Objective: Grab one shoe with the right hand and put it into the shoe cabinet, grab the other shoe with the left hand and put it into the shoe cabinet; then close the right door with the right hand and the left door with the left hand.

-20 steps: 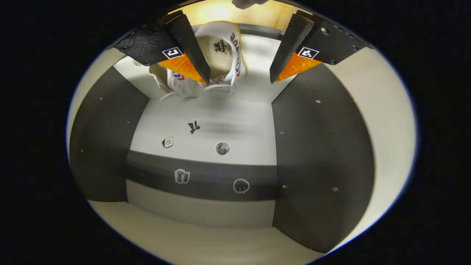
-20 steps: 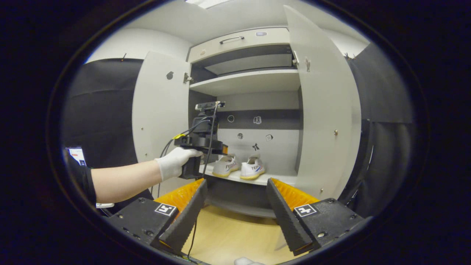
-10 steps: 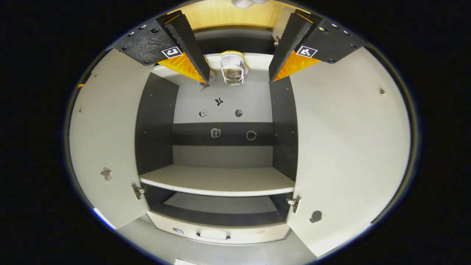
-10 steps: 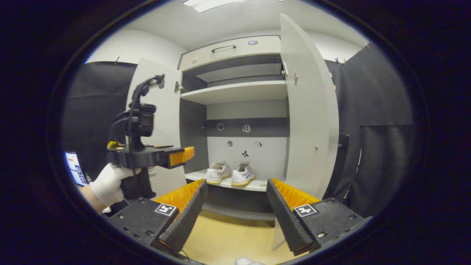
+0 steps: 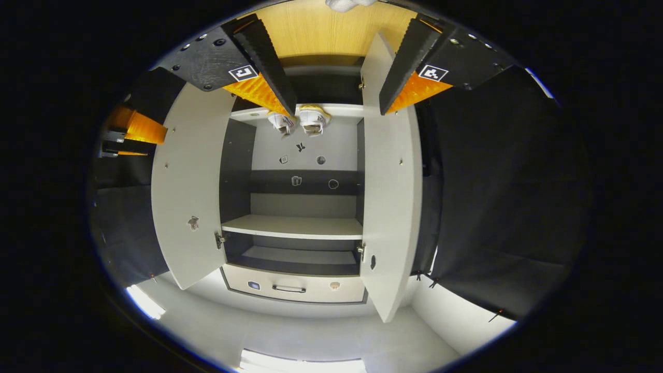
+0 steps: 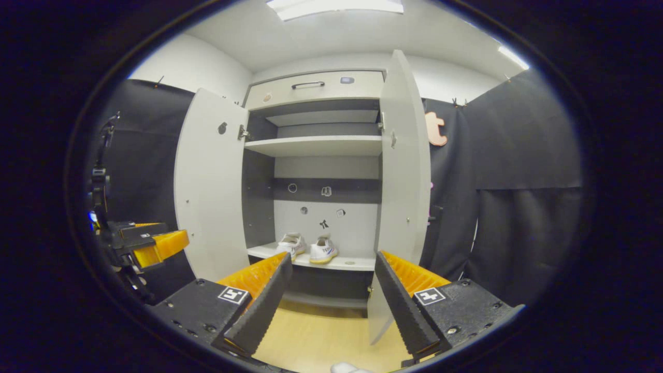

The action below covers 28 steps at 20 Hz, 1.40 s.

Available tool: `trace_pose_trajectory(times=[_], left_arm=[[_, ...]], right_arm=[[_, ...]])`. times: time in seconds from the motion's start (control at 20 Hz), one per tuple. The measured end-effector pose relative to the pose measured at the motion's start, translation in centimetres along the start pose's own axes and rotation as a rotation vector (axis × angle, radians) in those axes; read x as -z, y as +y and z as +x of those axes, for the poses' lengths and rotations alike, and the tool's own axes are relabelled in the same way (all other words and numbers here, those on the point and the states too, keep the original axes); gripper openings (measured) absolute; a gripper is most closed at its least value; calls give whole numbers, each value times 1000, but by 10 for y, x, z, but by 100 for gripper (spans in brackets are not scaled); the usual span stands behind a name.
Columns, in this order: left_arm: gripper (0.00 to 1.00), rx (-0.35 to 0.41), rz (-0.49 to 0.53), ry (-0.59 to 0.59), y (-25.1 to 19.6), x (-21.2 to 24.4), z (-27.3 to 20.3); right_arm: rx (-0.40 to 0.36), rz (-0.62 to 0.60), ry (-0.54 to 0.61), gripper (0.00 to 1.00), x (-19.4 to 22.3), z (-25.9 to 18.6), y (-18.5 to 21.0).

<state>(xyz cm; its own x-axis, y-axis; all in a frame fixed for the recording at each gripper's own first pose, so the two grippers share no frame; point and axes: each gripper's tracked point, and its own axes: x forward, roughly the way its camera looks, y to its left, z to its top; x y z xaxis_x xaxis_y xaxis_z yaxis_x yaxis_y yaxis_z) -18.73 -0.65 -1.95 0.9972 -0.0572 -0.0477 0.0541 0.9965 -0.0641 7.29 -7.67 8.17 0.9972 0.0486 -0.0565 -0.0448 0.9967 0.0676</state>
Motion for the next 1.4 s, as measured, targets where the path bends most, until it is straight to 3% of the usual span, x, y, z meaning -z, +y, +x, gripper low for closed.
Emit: trace_pose_trajectory(times=[0.3,0.5,0.6,0.7,0.95,1.25,1.35,1.4], left_arm=[[96,-65,45,-29,42,11,-74],[96,-42,70,-15,41,30,-116],[100,-16,67,-9,33,39,-130],[96,-7,65,-3,29,47,-137],[96,-6,-9,13,5,62,-139],[96,-108,-56,15,8,68,-133],[96,-138,-63,14,11,68,-136],[96,-146,-64,16,12,67,-137]], right_arm=[[70,-10,-15,100,7,-42,-8],[148,7,21,100,22,-61,-34],[204,0,18,100,21,-65,-61],[263,-10,13,100,18,-59,-95],[358,9,42,100,18,-2,-185],[311,15,92,100,18,86,-219],[275,6,73,96,13,93,-214],[254,-3,72,87,11,92,-209]])
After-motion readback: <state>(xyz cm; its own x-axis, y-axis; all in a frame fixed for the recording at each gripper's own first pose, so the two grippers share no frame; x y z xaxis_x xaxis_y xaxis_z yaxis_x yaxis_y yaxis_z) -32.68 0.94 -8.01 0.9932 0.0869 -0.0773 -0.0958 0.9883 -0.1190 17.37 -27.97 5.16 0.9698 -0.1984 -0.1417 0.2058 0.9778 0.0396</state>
